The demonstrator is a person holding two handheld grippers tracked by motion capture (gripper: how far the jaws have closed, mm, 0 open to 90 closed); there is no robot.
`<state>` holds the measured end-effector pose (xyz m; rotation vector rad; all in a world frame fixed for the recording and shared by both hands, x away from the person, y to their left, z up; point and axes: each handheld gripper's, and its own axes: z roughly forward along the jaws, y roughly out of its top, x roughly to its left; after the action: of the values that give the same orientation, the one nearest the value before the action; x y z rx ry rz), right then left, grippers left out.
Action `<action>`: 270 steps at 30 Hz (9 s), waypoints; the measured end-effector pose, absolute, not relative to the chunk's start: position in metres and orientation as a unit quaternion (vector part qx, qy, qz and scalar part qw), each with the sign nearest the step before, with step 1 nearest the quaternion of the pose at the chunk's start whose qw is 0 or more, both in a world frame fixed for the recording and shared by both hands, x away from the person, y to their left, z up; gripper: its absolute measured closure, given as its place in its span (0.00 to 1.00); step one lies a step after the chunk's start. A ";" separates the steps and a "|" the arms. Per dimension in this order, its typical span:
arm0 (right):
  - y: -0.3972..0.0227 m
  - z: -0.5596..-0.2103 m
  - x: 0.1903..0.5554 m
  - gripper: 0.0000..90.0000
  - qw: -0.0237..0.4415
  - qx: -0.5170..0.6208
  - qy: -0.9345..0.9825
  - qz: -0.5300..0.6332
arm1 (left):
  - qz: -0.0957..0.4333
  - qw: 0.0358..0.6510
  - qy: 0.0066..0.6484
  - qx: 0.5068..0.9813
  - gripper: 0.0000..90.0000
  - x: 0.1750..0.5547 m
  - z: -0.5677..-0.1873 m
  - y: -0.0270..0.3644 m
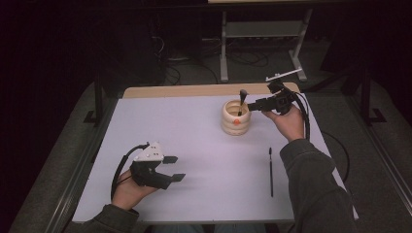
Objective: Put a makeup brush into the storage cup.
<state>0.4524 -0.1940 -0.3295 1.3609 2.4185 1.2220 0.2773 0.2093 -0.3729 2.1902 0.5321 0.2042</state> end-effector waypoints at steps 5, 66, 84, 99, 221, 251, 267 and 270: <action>-0.196 -0.327 0.443 0.50 0.059 0.445 0.797 0.405 | 0.082 0.426 0.214 0.875 0.40 0.277 -0.372 0.211; -0.220 -0.335 0.387 0.44 0.060 0.457 0.794 0.396 | 0.088 0.423 0.214 0.876 0.39 0.275 -0.370 0.208; -0.223 -0.344 0.367 0.46 0.062 0.460 0.799 0.382 | 0.090 0.422 0.214 0.876 0.39 0.274 -0.370 0.207; -0.226 -0.351 0.356 0.48 0.062 0.470 0.798 0.372 | 0.089 0.423 0.214 0.876 0.39 0.274 -0.371 0.207; -0.200 -0.425 0.326 0.94 0.086 0.492 0.843 0.199 | 0.086 0.426 0.220 0.873 0.39 0.275 -0.370 0.209; -0.213 -0.402 0.324 0.95 0.050 0.497 0.820 0.277 | 0.087 0.425 0.218 0.874 0.39 0.275 -0.370 0.208; -0.192 -0.363 0.305 0.95 0.056 0.435 0.819 0.369 | 0.069 0.433 0.209 0.874 0.39 0.273 -0.372 0.198; -0.185 -0.357 0.300 0.95 0.052 0.420 0.819 0.387 | 0.061 0.439 0.206 0.872 0.39 0.272 -0.372 0.193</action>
<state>0.3000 -0.1849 -0.3571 1.2781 2.4904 1.1775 0.2723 0.1927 -0.3716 2.1671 0.5123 0.1507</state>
